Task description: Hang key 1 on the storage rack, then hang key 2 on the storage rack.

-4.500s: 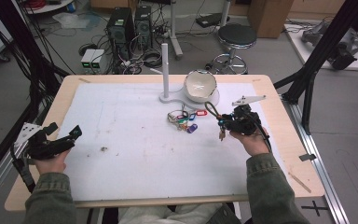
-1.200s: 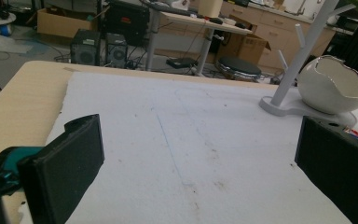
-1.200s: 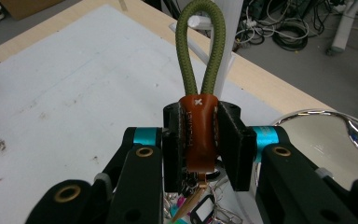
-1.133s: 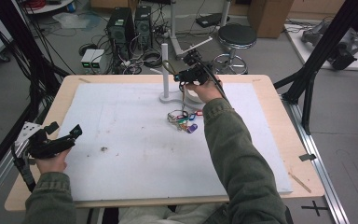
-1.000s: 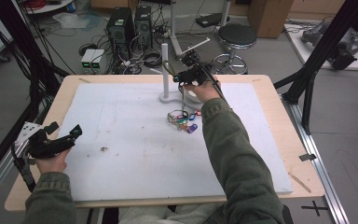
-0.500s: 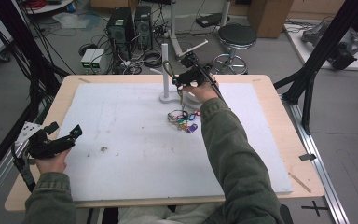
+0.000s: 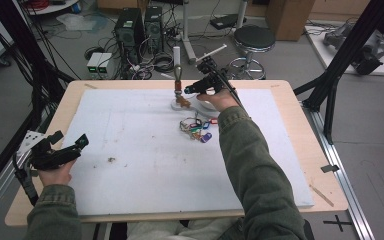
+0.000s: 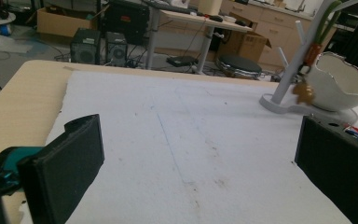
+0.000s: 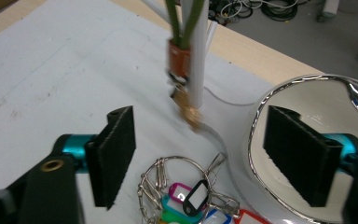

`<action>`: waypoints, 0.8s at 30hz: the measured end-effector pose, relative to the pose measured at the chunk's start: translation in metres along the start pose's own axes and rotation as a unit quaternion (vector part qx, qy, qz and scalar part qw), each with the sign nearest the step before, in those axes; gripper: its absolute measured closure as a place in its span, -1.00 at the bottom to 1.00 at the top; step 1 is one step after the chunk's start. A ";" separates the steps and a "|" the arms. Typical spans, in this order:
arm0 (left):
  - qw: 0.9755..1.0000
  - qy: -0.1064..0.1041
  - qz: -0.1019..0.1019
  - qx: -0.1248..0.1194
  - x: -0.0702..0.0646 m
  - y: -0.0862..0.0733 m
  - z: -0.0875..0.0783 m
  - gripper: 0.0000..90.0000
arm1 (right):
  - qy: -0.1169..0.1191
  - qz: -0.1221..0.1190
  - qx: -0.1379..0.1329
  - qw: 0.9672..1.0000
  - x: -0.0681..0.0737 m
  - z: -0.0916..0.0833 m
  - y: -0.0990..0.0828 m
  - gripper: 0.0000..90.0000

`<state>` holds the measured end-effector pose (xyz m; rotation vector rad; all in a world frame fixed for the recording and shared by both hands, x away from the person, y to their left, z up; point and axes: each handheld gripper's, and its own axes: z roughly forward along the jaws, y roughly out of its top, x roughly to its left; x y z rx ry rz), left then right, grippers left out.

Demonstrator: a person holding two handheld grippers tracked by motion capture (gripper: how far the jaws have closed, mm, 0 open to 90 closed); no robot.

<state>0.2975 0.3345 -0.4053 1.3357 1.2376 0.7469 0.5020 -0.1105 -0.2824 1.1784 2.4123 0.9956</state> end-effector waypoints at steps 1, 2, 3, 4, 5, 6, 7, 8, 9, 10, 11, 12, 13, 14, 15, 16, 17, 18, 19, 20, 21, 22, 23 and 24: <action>1.000 0.000 0.000 0.000 0.000 0.000 0.000 -0.96 | 0.001 -0.003 -0.001 1.000 0.000 0.000 0.000 -0.59; 1.000 0.000 0.001 0.001 0.000 0.000 0.000 -0.96 | 0.001 -0.002 0.002 1.000 0.000 0.000 -0.001 -0.68; 1.000 0.000 0.001 0.000 0.000 0.000 0.000 -0.96 | 0.000 -0.004 0.005 1.000 0.000 0.000 -0.001 -0.75; 1.000 0.000 0.001 0.000 0.000 0.000 0.000 -0.96 | 0.003 -0.005 0.008 1.000 0.000 0.000 -0.002 -0.75; 1.000 0.001 0.000 0.000 0.000 0.000 0.000 -0.96 | 0.005 -0.006 0.008 1.000 0.001 -0.001 -0.002 -0.77; 1.000 0.001 0.000 0.000 0.000 0.000 0.000 -0.96 | 0.009 -0.009 0.008 1.000 0.001 -0.001 -0.002 -0.79; 1.000 0.001 0.001 0.000 0.000 0.000 0.000 -0.96 | 0.012 -0.011 0.008 1.000 0.001 -0.002 -0.002 -0.79; 1.000 0.001 0.001 0.001 0.000 0.000 0.000 -0.96 | 0.015 -0.016 0.006 1.000 0.002 -0.003 -0.003 -0.81; 1.000 0.000 0.001 0.001 0.000 0.000 0.000 -0.96 | 0.016 -0.021 0.008 1.000 0.003 -0.003 -0.003 -0.91; 1.000 0.000 0.001 0.000 0.000 0.000 -0.001 -0.96 | 0.016 -0.023 0.014 1.000 0.004 -0.003 -0.004 -0.95; 1.000 0.000 0.001 -0.001 0.000 0.000 -0.001 -0.96 | 0.016 -0.029 0.014 0.999 0.005 -0.003 -0.004 -0.95; 1.000 0.000 0.000 -0.001 0.000 0.000 -0.001 -0.96 | 0.016 -0.032 0.015 0.999 0.006 -0.003 -0.005 -0.96; 1.000 0.001 0.000 -0.001 0.000 0.000 -0.001 -0.96 | 0.013 -0.032 0.018 0.999 0.008 -0.004 -0.005 -0.96; 1.000 0.001 0.000 -0.001 0.000 0.000 -0.001 -0.96 | 0.013 -0.036 0.018 0.999 0.009 -0.004 -0.006 -0.96; 1.000 0.001 -0.001 -0.002 0.000 0.000 -0.001 -0.96 | 0.012 -0.035 0.019 0.999 0.010 -0.005 -0.006 -0.96; 1.000 0.001 -0.001 -0.002 0.000 0.000 0.000 -0.96 | 0.009 -0.040 0.018 0.999 0.010 -0.005 -0.006 -0.96; 1.000 0.001 -0.001 -0.002 0.000 0.000 0.000 -0.96 | 0.007 -0.043 0.019 0.999 0.011 -0.006 -0.006 -0.96; 1.000 0.002 -0.001 -0.002 0.001 0.000 0.000 -0.96 | 0.006 -0.047 0.021 0.999 0.012 -0.007 -0.007 -0.96; 1.000 0.002 -0.001 -0.002 0.001 0.000 0.000 -0.96 | 0.003 -0.051 0.019 0.999 0.013 -0.007 -0.007 -0.96; 1.000 0.002 -0.001 -0.002 0.001 0.000 0.000 -0.96 | 0.004 -0.050 0.015 0.999 0.013 -0.008 -0.009 -0.96; 1.000 0.002 -0.001 -0.002 0.001 0.000 0.000 -0.96 | 0.009 -0.046 0.012 0.999 0.011 -0.008 -0.012 -0.96; 1.000 0.002 -0.001 -0.002 0.001 0.000 0.000 -0.96 | 0.010 -0.043 0.012 0.999 0.009 -0.007 -0.015 -0.96; 1.000 0.001 -0.001 -0.002 0.001 0.000 0.000 -0.96 | 0.010 -0.040 0.015 0.999 0.008 -0.006 -0.018 -0.96; 1.000 0.001 -0.001 -0.002 0.001 0.000 0.000 -0.96 | 0.008 -0.041 0.018 0.999 0.006 -0.004 -0.021 -0.96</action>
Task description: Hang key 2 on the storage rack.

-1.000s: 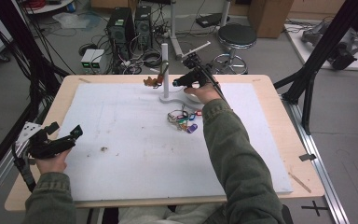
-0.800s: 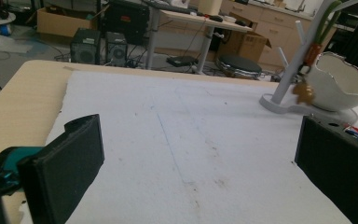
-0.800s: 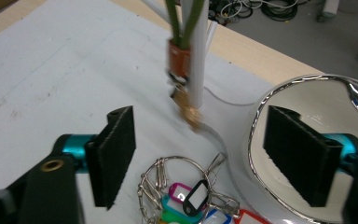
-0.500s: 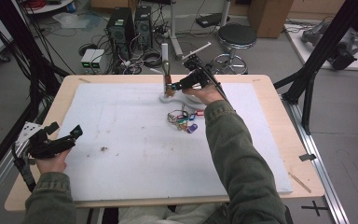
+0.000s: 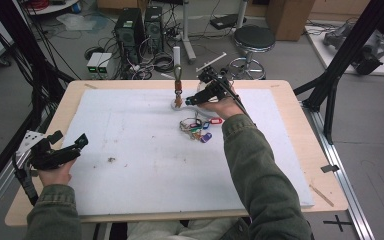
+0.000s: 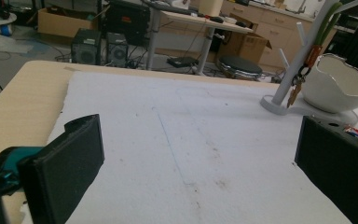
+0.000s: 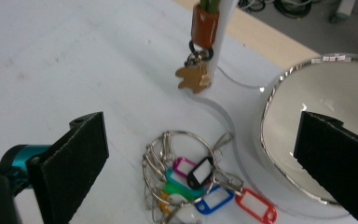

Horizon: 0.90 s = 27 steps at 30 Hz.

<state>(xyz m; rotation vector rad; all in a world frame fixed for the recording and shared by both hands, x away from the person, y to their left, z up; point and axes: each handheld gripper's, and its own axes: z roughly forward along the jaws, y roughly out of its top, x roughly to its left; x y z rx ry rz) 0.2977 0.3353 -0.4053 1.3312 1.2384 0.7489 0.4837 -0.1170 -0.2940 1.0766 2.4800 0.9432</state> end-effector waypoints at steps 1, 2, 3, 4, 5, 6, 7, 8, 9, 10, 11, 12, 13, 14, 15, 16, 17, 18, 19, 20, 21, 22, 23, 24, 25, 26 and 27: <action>1.000 0.000 0.000 0.000 0.000 0.000 0.000 -0.96 | 0.002 0.003 0.000 1.000 -0.001 0.001 -0.004 -0.96; 1.000 0.000 0.000 0.001 0.000 0.000 0.000 -0.96 | 0.003 0.007 -0.001 1.000 -0.003 0.003 -0.007 -0.96; 1.000 0.000 0.000 0.001 0.000 0.000 0.000 -0.96 | 0.007 0.011 0.001 1.000 -0.004 0.004 -0.011 -0.95; 1.000 0.000 0.000 0.001 0.000 0.000 0.000 -0.96 | 0.006 0.010 0.003 1.000 -0.006 0.006 -0.014 -0.96; 1.000 0.000 0.000 0.001 0.000 0.000 0.000 -0.96 | 0.006 0.008 0.008 1.000 -0.007 0.007 -0.016 -0.95; 1.000 0.000 0.000 0.001 -0.001 0.000 0.000 -0.96 | 0.006 0.008 0.012 1.000 -0.007 0.008 -0.019 -0.95; 1.000 0.000 0.001 0.001 -0.001 0.000 0.000 -0.96 | 0.011 0.008 0.009 1.000 -0.008 0.009 -0.022 -0.95; 1.000 0.000 0.001 0.002 -0.001 0.000 0.000 -0.96 | 0.014 0.010 0.008 1.000 -0.009 0.009 -0.024 -0.95; 1.000 0.000 0.001 0.002 -0.001 0.000 0.000 -0.96 | 0.016 0.008 0.007 1.000 -0.010 0.010 -0.027 -0.95; 1.000 0.000 0.001 0.002 -0.001 0.000 0.000 -0.96 | 0.014 0.009 0.007 1.000 -0.011 0.011 -0.029 -0.95; 1.000 -0.001 0.001 0.002 -0.001 0.000 0.000 -0.96 | 0.016 0.012 0.010 1.000 -0.011 0.012 -0.031 -0.95; 1.000 -0.001 0.001 0.002 -0.001 0.000 0.000 -0.96 | 0.014 0.015 0.014 1.000 -0.012 0.013 -0.034 -0.95; 1.000 -0.001 0.002 0.002 -0.001 0.000 0.000 -0.96 | 0.012 0.014 0.012 1.000 -0.013 0.014 -0.035 -0.95; 1.000 -0.001 0.001 0.002 -0.001 0.000 0.000 -0.96 | 0.015 0.019 0.012 1.000 -0.013 0.014 -0.037 -0.95; 1.000 0.000 0.001 0.002 -0.001 0.000 0.000 -0.96 | 0.016 0.020 0.012 1.000 -0.014 0.015 -0.039 -0.95; 1.000 0.000 0.001 0.002 -0.001 0.000 0.000 -0.96 | 0.015 0.018 0.012 1.000 -0.016 0.016 -0.041 -0.95; 1.000 0.000 0.001 0.002 -0.001 0.000 0.000 -0.96 | 0.017 0.021 0.016 1.000 -0.016 0.017 -0.043 -0.95; 1.000 0.000 0.001 0.002 -0.001 0.000 0.000 -0.96 | 0.016 0.023 0.016 0.999 -0.017 0.019 -0.045 -0.95; 1.000 0.000 0.001 0.002 -0.001 0.000 0.000 -0.96 | 0.015 0.025 0.018 0.999 -0.018 0.020 -0.047 -0.95; 1.000 0.000 0.001 0.002 -0.001 0.000 0.000 -0.96 | 0.015 0.025 0.017 0.999 -0.018 0.021 -0.048 -0.95; 1.000 0.000 0.001 0.002 -0.001 0.000 0.000 -0.96 | 0.013 0.027 0.019 0.999 -0.019 0.023 -0.050 -0.95; 1.000 0.000 0.001 0.003 -0.001 0.000 0.000 -0.96 | 0.013 0.029 0.021 0.999 -0.020 0.024 -0.053 -0.95; 1.000 0.000 0.001 0.002 -0.001 0.000 0.000 -0.96 | 0.015 0.028 0.021 0.999 -0.020 0.026 -0.054 -0.95; 1.000 0.000 0.001 0.002 -0.001 0.000 0.000 -0.96 | 0.016 0.029 0.024 0.999 -0.020 0.027 -0.056 -0.95; 1.000 0.000 0.001 0.002 -0.001 0.000 0.000 -0.96 | 0.017 0.026 0.024 0.999 -0.020 0.029 -0.058 -0.95; 1.000 0.000 0.001 0.003 -0.001 0.000 0.001 -0.96 | 0.016 0.028 0.027 0.999 -0.019 0.030 -0.060 -0.95; 1.000 0.000 0.001 0.002 -0.001 0.000 0.001 -0.96 | 0.015 0.029 0.029 0.999 -0.019 0.031 -0.061 -0.95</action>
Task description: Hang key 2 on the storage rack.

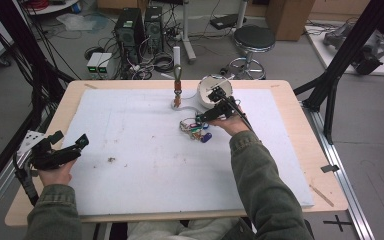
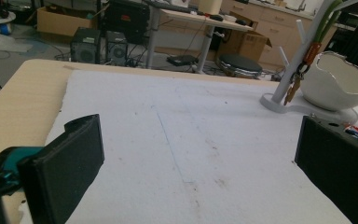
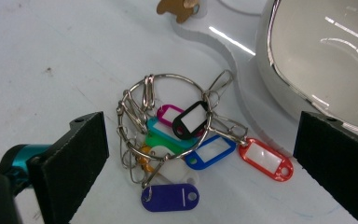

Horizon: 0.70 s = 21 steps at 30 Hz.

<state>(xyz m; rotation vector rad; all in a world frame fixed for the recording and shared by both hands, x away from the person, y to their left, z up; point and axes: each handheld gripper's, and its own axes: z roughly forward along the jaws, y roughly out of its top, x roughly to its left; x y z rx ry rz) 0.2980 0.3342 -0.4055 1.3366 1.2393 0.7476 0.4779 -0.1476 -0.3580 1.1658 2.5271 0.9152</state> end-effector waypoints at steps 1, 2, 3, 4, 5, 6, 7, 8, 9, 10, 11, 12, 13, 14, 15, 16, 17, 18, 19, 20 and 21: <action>1.000 0.000 0.000 0.000 0.000 0.000 0.000 -0.96 | 0.002 0.000 0.000 1.000 0.000 0.001 -0.001 -0.95; 1.000 0.000 0.000 0.000 0.000 0.000 0.000 -0.96 | 0.001 0.001 0.003 1.000 0.000 0.003 -0.003 -0.95; 1.000 0.000 -0.001 0.000 0.000 0.000 0.000 -0.96 | 0.001 0.003 0.004 1.000 0.000 0.004 -0.004 -0.95; 1.000 0.000 0.000 0.000 0.000 0.000 0.000 -0.96 | 0.003 0.004 0.004 1.000 -0.001 0.005 -0.005 -0.95; 1.000 0.000 0.000 0.000 0.000 0.000 0.000 -0.96 | 0.004 0.005 0.005 1.000 -0.001 0.006 -0.007 -0.95; 1.000 0.001 -0.001 0.000 0.000 0.000 0.000 -0.96 | 0.004 0.006 0.006 1.000 -0.001 0.007 -0.008 -0.95; 1.000 0.000 0.000 0.000 0.000 0.000 0.000 -0.96 | 0.003 0.004 0.009 1.000 -0.001 0.008 -0.009 -0.95; 1.000 0.000 0.000 0.000 0.000 0.000 0.000 -0.96 | 0.004 0.004 0.008 1.000 0.000 0.009 -0.010 -0.95; 1.000 0.000 -0.001 0.000 0.000 0.000 0.000 -0.96 | 0.004 0.004 0.010 1.000 0.000 0.010 -0.010 -0.95; 1.000 -0.001 0.000 0.000 0.000 0.000 0.000 -0.96 | 0.004 0.007 0.013 1.000 0.001 0.011 -0.011 -0.95; 1.000 0.000 0.000 0.000 0.000 0.000 0.000 -0.96 | 0.002 0.005 0.014 1.000 0.001 0.012 -0.012 -0.95; 1.000 0.000 -0.001 0.000 0.000 0.000 0.000 -0.96 | 0.004 0.003 0.015 1.000 0.001 0.013 -0.013 -0.95; 1.000 0.000 -0.001 0.000 0.000 0.000 -0.001 -0.96 | 0.005 0.003 0.015 1.000 0.002 0.014 -0.013 -0.95; 1.000 0.000 -0.001 0.000 0.000 0.000 -0.001 -0.96 | 0.004 0.002 0.017 1.000 0.002 0.016 -0.014 -0.95; 1.000 0.000 -0.001 0.000 0.000 0.000 -0.001 -0.96 | 0.003 0.005 0.020 1.000 0.003 0.016 -0.015 -0.95; 1.000 0.000 -0.001 0.000 0.000 0.000 -0.001 -0.96 | 0.000 0.003 0.021 1.000 0.003 0.019 -0.017 -0.95; 1.000 0.000 -0.001 0.000 0.000 0.000 -0.001 -0.96 | 0.001 0.005 0.026 1.000 0.004 0.020 -0.019 -0.95; 1.000 0.000 -0.001 0.000 0.000 0.000 -0.001 -0.96 | 0.002 0.005 0.029 1.000 0.005 0.022 -0.021 -0.95; 1.000 0.000 -0.001 -0.001 0.000 0.000 -0.001 -0.96 | 0.003 0.002 0.028 1.000 0.004 0.023 -0.022 -0.95; 1.000 0.000 -0.001 0.000 0.000 0.000 -0.001 -0.96 | 0.003 0.004 0.032 0.999 0.005 0.025 -0.024 -0.95; 1.000 0.000 -0.001 0.000 0.000 0.000 -0.001 -0.96 | 0.004 0.005 0.035 0.999 0.005 0.026 -0.025 -0.95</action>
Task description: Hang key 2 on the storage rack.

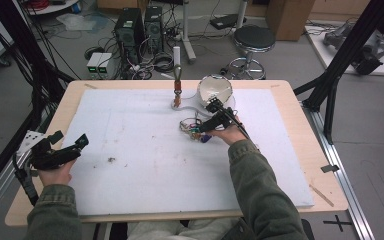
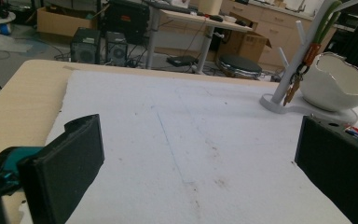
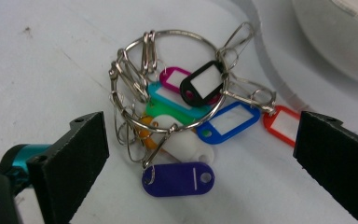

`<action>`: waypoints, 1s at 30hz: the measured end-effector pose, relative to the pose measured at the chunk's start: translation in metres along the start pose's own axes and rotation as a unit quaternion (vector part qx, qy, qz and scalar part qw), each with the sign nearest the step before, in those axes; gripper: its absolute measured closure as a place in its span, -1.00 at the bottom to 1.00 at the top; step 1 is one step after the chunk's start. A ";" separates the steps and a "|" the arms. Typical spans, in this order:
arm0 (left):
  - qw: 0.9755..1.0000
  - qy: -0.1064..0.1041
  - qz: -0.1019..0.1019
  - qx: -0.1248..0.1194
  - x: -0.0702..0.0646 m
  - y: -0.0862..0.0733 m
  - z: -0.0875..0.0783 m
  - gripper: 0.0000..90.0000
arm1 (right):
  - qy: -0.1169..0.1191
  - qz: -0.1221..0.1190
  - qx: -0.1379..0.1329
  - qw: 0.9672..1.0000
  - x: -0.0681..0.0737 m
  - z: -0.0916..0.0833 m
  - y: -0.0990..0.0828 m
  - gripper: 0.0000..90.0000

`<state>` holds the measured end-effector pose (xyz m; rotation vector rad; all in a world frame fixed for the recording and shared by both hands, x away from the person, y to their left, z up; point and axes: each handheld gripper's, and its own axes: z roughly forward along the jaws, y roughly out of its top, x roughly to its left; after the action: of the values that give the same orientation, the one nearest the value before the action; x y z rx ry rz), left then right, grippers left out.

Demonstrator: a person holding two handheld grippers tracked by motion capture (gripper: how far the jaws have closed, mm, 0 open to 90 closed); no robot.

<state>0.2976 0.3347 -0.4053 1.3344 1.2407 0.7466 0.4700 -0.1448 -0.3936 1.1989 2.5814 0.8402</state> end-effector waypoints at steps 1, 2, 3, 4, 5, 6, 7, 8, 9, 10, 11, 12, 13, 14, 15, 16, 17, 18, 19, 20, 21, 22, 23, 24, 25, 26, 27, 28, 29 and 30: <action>1.000 0.000 0.000 0.000 0.000 0.000 0.000 -0.96 | 0.001 -0.001 0.000 1.000 0.000 0.002 -0.002 -0.95; 1.000 0.000 0.000 0.000 0.000 0.000 0.000 -0.96 | 0.003 0.003 0.003 1.000 0.001 0.003 -0.002 -0.95; 1.000 0.000 0.000 0.000 0.000 0.000 0.000 -0.96 | 0.003 0.002 0.005 1.000 0.001 0.004 -0.003 -0.95; 1.000 0.000 0.000 0.001 0.000 0.000 0.000 -0.96 | 0.002 0.005 0.009 1.000 0.002 0.005 -0.004 -0.93; 1.000 0.000 0.000 0.001 0.000 0.000 0.000 -0.96 | 0.000 0.001 0.010 1.000 0.003 0.006 -0.004 -0.92; 1.000 0.000 0.000 0.001 0.000 0.000 0.000 -0.96 | 0.001 0.003 0.013 1.000 0.004 0.007 -0.004 -0.92; 1.000 0.000 0.000 0.001 0.000 0.000 0.000 -0.96 | 0.000 -0.001 0.014 1.000 0.005 0.007 -0.004 -0.91; 1.000 0.000 0.000 0.001 0.000 0.000 0.000 -0.96 | 0.001 -0.001 0.015 1.000 0.006 0.008 -0.005 -0.91; 1.000 0.000 -0.001 0.001 0.000 0.000 0.000 -0.96 | 0.000 0.000 0.017 1.000 0.007 0.009 -0.005 -0.90; 1.000 0.001 0.000 0.001 0.000 0.000 0.000 -0.96 | 0.002 -0.001 0.019 1.000 0.007 0.010 -0.005 -0.90; 1.000 0.000 0.000 0.001 0.000 0.000 0.000 -0.96 | 0.002 -0.003 0.024 1.000 0.008 0.012 -0.005 -0.89; 1.000 0.001 -0.001 0.001 0.001 0.000 0.000 -0.96 | 0.000 -0.009 0.025 1.000 0.008 0.013 -0.006 -0.88; 1.000 0.001 -0.001 0.001 0.001 0.000 0.000 -0.96 | 0.001 -0.003 0.031 1.000 0.010 0.014 -0.007 -0.86; 1.000 0.001 -0.001 0.001 0.001 0.000 0.000 -0.96 | 0.002 -0.003 0.031 1.000 0.010 0.015 -0.007 -0.83; 1.000 0.001 -0.001 0.001 0.001 0.000 0.000 -0.96 | 0.005 -0.003 0.031 1.000 0.010 0.016 -0.008 -0.74; 1.000 0.001 -0.001 0.001 0.001 0.000 0.000 -0.96 | 0.005 -0.003 0.030 1.000 0.010 0.016 -0.008 -0.71; 1.000 0.001 -0.001 0.002 0.000 0.000 0.000 -0.96 | 0.007 0.000 0.029 1.000 0.010 0.017 -0.008 -0.67; 1.000 0.002 0.000 0.002 0.000 0.000 0.000 -0.96 | 0.006 0.001 0.027 1.000 0.009 0.018 -0.008 -0.63; 1.000 0.002 -0.002 0.000 0.000 0.000 0.000 -0.96 | 0.004 0.002 0.030 1.000 0.010 0.020 -0.009 -0.60; 1.000 0.003 -0.001 0.001 0.000 0.000 -0.001 -0.96 | 0.002 0.005 0.033 0.999 0.011 0.021 -0.009 -0.58; 1.000 0.004 0.000 -0.001 0.001 0.000 -0.001 -0.96 | 0.004 0.002 0.034 0.999 0.011 0.022 -0.009 -0.53; 1.000 0.004 -0.001 -0.002 0.001 0.000 -0.001 -0.96 | 0.004 0.002 0.038 0.999 0.012 0.023 -0.009 -0.50; 1.000 0.005 -0.001 -0.002 0.001 0.000 -0.001 -0.96 | 0.002 0.000 0.039 0.999 0.014 0.024 -0.009 -0.46; 1.000 0.005 -0.002 -0.001 0.001 0.000 -0.001 -0.96 | -0.002 -0.007 0.042 0.999 0.015 0.025 -0.009 -0.38; 1.000 0.005 -0.002 -0.001 0.001 0.000 -0.001 -0.96 | -0.005 -0.009 0.045 0.999 0.016 0.027 -0.009 -0.30; 1.000 0.005 -0.001 0.001 0.001 0.000 -0.001 -0.96 | -0.006 -0.009 0.047 0.999 0.017 0.027 -0.009 -0.22; 1.000 0.004 -0.001 0.001 0.001 0.000 -0.001 -0.96 | -0.010 -0.011 0.049 0.999 0.017 0.028 -0.009 -0.14; 1.000 0.004 0.000 0.001 0.001 0.000 -0.001 -0.96 | -0.018 -0.014 0.049 0.999 0.018 0.028 -0.009 -0.05; 1.000 0.004 0.000 0.001 0.001 0.000 -0.001 -0.96 | -0.024 -0.017 0.048 0.998 0.017 0.027 -0.010 0.09; 1.000 0.004 -0.001 0.000 0.001 0.000 -0.001 -0.96 | -0.022 -0.014 0.050 0.998 0.016 0.026 -0.010 0.32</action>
<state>0.2972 0.3360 -0.4051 1.3314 1.2483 0.7516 0.4627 -0.1267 -0.4188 1.1899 2.6249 0.6792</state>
